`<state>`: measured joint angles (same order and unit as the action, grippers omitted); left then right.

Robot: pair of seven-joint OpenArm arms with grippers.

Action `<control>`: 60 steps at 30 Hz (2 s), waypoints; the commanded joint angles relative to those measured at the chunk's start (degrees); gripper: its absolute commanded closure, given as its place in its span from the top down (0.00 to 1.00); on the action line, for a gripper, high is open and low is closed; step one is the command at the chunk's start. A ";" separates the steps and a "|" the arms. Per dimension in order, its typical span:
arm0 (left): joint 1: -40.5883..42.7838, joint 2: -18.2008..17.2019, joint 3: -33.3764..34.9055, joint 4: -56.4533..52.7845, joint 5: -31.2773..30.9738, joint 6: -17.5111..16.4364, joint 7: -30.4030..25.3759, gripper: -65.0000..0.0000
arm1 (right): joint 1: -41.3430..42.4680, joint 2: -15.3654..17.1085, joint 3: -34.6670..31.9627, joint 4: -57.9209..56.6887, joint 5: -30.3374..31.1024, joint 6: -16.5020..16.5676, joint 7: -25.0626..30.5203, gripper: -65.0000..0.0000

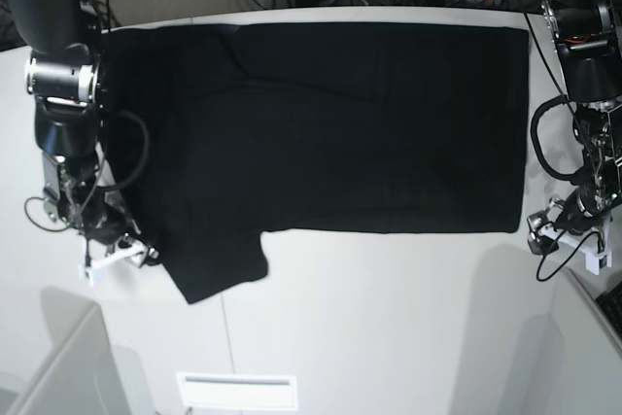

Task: Fold the T-shirt properly
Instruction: 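Move both grippers along the shirt sides to the hem corners, then close both grippers on the hem corners of the shirt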

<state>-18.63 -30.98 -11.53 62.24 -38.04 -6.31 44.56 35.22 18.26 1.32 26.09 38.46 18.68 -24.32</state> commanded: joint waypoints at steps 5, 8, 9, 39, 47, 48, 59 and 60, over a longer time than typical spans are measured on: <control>-1.10 -1.41 -0.38 0.84 -0.60 -0.42 -0.99 0.78 | 1.13 -0.55 -3.04 0.68 -0.08 0.00 -0.87 0.49; -1.02 -1.41 -0.29 0.84 -0.60 -0.42 -0.99 0.78 | 1.13 -0.64 -2.86 0.68 -0.17 -0.26 -0.87 0.48; -1.02 -1.41 -0.29 0.84 -0.60 -0.42 -0.99 0.78 | 1.13 -0.72 -3.04 0.68 -0.17 -0.43 -0.70 0.48; -14.20 1.66 9.64 -22.81 -0.60 -9.03 -0.38 1.00 | 0.34 -0.72 -3.04 0.86 -0.17 -0.61 2.29 0.00; -16.22 4.48 13.95 -30.72 -0.60 -9.03 -4.60 1.00 | 0.25 -0.72 -2.68 0.95 0.00 -0.61 0.71 0.00; -16.22 4.56 14.12 -30.72 -0.60 -9.03 -4.60 1.00 | 0.25 -0.72 -2.68 0.95 0.00 -0.61 0.71 0.00; -14.73 5.53 14.47 -30.72 -0.68 -9.03 -4.60 0.52 | -0.10 -0.72 -2.68 0.95 -0.08 -0.61 1.06 0.00; -14.55 5.53 14.47 -30.72 -0.68 -9.03 -4.60 0.47 | -0.10 -0.72 -2.68 0.95 -0.08 -0.61 1.06 0.00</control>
<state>-33.34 -25.56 2.68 31.77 -39.42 -15.51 35.97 33.91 16.97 -1.45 26.41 38.74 18.44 -22.55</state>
